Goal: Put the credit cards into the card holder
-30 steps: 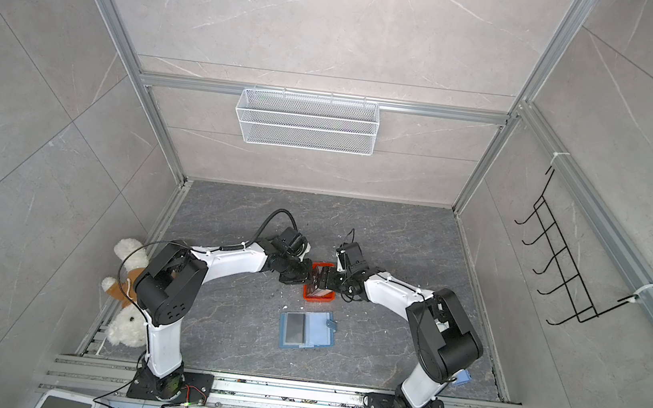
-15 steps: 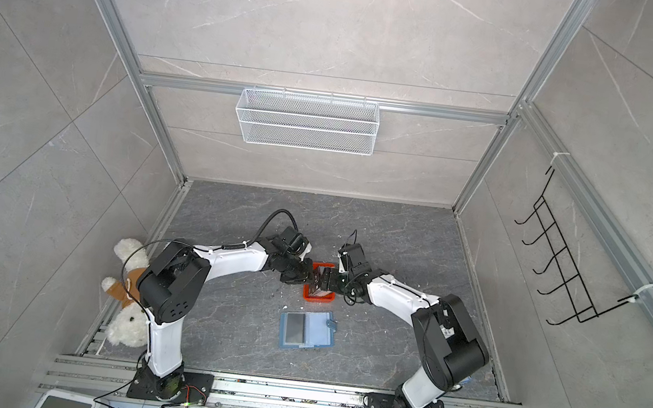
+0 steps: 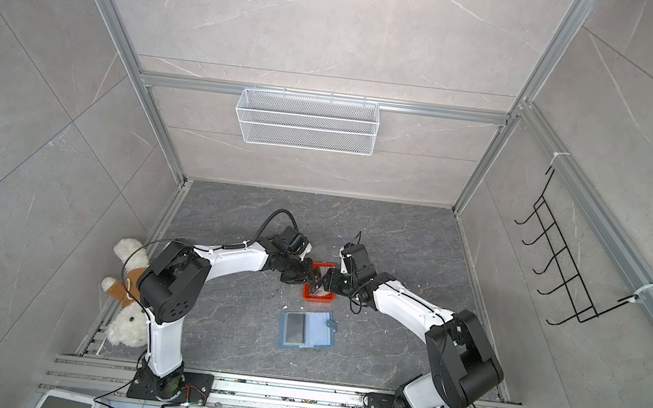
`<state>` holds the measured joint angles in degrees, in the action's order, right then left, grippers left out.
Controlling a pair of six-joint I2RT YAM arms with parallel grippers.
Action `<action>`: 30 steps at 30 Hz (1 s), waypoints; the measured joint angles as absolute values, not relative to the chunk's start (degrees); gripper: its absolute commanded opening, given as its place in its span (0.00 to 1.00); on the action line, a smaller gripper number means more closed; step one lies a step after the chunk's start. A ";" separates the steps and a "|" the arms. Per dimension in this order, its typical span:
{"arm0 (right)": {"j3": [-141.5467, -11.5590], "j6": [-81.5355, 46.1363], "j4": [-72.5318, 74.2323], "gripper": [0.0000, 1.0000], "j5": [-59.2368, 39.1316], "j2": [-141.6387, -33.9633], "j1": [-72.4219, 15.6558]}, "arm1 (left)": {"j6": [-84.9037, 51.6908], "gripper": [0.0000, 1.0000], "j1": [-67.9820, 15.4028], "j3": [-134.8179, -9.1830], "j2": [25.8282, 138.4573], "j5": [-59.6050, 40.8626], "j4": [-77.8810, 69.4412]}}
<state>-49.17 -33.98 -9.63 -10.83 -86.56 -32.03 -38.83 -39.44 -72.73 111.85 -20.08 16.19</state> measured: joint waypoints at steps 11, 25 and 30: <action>-50.43 -35.81 -8.25 0.28 -12.03 -90.76 -33.17 | -38.83 0.16 -39.44 -72.73 111.85 -20.08 16.10; -51.13 -36.25 -6.79 0.14 -12.23 -91.83 -33.87 | -38.83 0.16 -39.44 -72.73 111.85 -20.23 15.57; -51.13 -36.25 -6.57 0.11 -12.21 -91.85 -33.87 | -38.83 0.16 -39.44 -72.69 111.85 -20.21 15.40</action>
<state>-51.13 -36.25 -6.57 -12.21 -91.85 -33.87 -38.83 -39.44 -72.69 111.85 -20.21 15.40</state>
